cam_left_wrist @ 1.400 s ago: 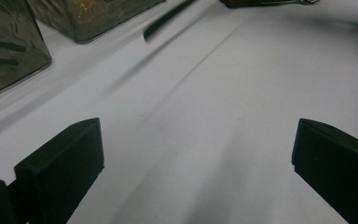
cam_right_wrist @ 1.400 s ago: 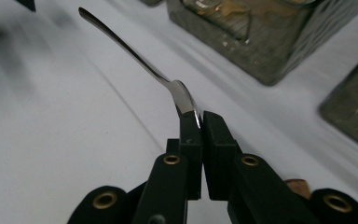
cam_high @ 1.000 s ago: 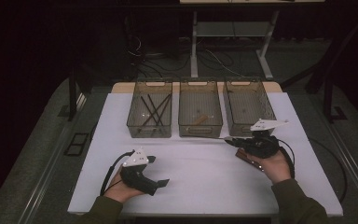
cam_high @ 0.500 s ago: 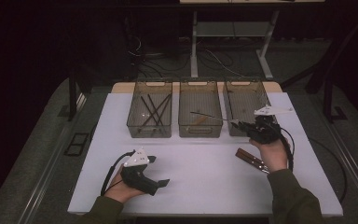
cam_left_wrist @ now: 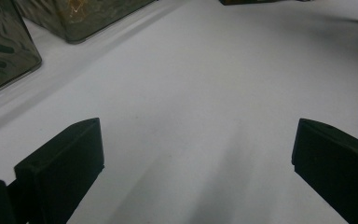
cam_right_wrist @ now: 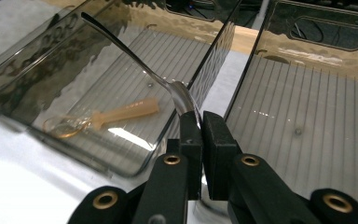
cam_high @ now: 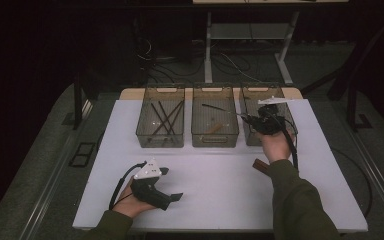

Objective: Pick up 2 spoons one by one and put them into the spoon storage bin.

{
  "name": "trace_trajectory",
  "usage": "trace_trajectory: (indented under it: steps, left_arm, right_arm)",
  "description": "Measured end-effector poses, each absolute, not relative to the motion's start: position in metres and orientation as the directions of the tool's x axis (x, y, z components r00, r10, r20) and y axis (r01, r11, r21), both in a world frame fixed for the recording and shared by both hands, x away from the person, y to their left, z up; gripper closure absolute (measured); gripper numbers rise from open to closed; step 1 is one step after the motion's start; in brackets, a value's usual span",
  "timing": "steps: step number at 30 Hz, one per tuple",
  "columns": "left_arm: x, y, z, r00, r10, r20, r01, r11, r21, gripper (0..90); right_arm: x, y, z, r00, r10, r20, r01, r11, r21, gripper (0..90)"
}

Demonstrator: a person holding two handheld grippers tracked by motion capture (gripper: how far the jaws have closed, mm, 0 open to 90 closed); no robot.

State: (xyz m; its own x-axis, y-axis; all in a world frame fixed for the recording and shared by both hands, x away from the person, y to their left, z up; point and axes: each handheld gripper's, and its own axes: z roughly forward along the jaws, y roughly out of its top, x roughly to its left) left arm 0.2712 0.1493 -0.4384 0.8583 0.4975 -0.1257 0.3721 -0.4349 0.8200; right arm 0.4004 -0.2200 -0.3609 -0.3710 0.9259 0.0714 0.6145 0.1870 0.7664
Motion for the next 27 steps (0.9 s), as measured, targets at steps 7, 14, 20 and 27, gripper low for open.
trace_trajectory:
  steps: [7, 14, 20, 27]
  left_arm:
    - [0.271, 0.148, -0.439, 0.86, 0.492, -0.131, 0.372, -0.43, 0.823, 1.1]
    - [0.271, 0.147, -0.438, 0.865, 0.486, -0.126, 0.365, -0.435, 0.823, 1.2]
    - [0.271, 0.147, -0.438, 0.866, 0.484, -0.124, 0.363, -0.438, 0.823, 1.2]
    - [0.271, 0.147, -0.438, 0.865, 0.486, -0.124, 0.363, -0.436, 0.823, 1.2]
  right_arm:
    - [0.422, -0.202, -0.368, -0.345, 0.937, 0.049, 0.638, 0.196, 0.745, 86.8]
    - [0.434, -0.183, -0.37, -0.338, 0.941, 0.016, 0.653, 0.222, 0.724, 86.7]
    - [0.435, -0.175, -0.376, -0.389, 0.921, 0.03, 0.656, 0.255, 0.71, 72.7]
    - [0.432, -0.177, -0.374, -0.419, 0.905, 0.074, 0.646, 0.24, 0.725, 58.4]
